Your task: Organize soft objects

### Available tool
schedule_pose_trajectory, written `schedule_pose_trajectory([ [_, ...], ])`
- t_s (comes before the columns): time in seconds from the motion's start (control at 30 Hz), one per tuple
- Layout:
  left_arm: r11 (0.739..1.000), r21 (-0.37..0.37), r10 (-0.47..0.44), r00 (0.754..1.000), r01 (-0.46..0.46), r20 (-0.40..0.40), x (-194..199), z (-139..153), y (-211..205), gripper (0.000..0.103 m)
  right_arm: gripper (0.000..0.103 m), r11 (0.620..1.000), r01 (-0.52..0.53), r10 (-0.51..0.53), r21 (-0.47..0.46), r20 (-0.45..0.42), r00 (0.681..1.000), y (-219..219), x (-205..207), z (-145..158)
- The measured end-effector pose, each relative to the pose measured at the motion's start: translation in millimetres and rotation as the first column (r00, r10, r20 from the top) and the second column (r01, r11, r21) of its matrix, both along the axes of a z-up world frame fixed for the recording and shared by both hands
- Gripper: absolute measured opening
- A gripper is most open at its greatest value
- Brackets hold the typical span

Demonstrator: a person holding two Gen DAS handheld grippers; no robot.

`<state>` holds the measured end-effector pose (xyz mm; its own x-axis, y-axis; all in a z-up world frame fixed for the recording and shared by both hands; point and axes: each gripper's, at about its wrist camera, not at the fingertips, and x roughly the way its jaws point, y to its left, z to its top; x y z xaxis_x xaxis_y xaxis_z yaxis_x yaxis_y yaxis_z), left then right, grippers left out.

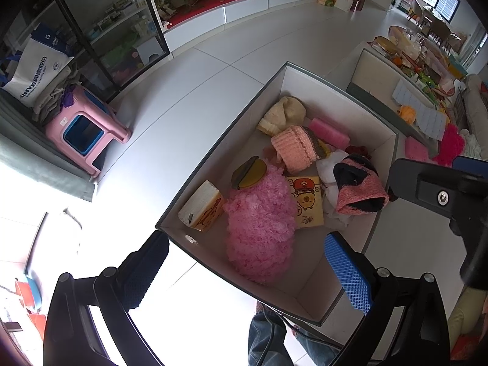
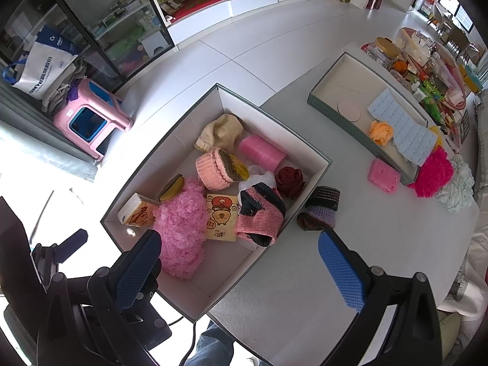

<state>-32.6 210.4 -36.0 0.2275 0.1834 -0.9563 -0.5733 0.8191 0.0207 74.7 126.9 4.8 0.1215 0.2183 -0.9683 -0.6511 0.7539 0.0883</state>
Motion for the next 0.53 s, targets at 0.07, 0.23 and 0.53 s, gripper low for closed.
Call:
schedule_pose_trajectory([
  [0.07, 1.0, -0.005, 0.009, 1.0, -0.009, 0.002, -0.7, -0.5, 1.2, 0.103, 0.103, 1.0, -0.001, 0.001, 0.0, 0.0, 1.0, 0.2, -0.6, 0.0],
  [0.23, 1.0, -0.014, 0.019, 1.0, -0.019, -0.005, -1.4, -3.5, 3.9, 0.103, 0.103, 1.0, -0.001, 0.001, 0.001, 0.001, 1.0, 0.6, -0.5, -0.2],
  [0.53, 1.0, -0.022, 0.022, 1.0, -0.022, 0.001, -3.7, -7.1, 5.1, 0.103, 0.103, 1.0, -0.003, 0.003, -0.003, -0.002, 1.0, 3.5, -1.4, -3.8],
])
